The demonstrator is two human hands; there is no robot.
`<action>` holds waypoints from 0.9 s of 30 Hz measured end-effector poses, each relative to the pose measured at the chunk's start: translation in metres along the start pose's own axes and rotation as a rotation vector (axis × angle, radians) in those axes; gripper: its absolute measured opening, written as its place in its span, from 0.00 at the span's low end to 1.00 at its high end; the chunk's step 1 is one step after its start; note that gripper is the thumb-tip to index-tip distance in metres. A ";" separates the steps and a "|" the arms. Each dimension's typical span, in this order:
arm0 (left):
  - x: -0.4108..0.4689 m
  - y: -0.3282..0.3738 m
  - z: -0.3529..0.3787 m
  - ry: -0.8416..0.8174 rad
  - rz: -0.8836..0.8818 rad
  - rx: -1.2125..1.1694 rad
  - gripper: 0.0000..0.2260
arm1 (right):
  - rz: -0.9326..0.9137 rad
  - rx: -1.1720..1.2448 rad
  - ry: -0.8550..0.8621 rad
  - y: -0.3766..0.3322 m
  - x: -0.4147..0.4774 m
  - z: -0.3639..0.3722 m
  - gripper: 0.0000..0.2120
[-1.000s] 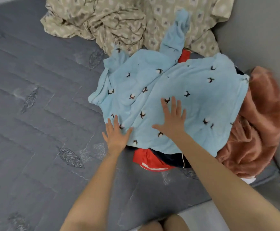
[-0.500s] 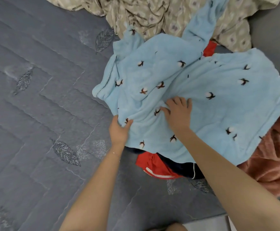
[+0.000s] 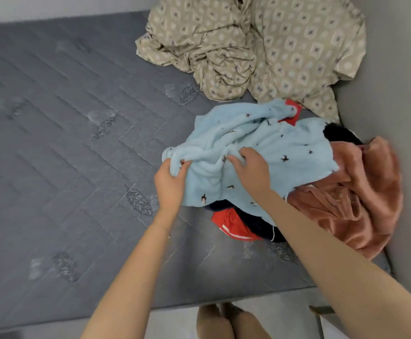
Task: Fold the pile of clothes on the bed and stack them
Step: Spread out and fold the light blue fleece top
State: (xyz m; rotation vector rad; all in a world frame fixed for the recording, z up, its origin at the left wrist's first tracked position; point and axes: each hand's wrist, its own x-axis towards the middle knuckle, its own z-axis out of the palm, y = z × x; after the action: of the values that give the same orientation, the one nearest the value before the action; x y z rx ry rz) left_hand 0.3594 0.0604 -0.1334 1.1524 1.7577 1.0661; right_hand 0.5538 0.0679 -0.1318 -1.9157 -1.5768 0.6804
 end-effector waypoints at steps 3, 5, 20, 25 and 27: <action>-0.020 0.030 -0.046 0.049 0.026 -0.019 0.08 | -0.058 0.066 0.012 -0.053 -0.021 -0.009 0.18; -0.034 0.048 -0.077 0.078 0.062 -0.015 0.10 | -0.098 0.106 0.027 -0.087 -0.039 -0.013 0.21; -0.033 0.059 -0.345 0.294 0.176 -0.081 0.12 | -0.183 0.322 -0.009 -0.310 -0.144 0.071 0.21; -0.023 0.037 -0.457 0.255 0.177 0.021 0.11 | -0.132 0.433 0.012 -0.399 -0.178 0.127 0.21; -0.015 0.035 -0.492 0.269 0.193 0.024 0.12 | -0.136 0.462 0.002 -0.427 -0.188 0.143 0.22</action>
State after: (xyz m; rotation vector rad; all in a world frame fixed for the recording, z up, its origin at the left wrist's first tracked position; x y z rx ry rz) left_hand -0.0707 -0.0587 0.0774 1.2602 1.8965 1.3720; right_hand 0.1230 -0.0382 0.0705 -1.4574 -1.3850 0.8929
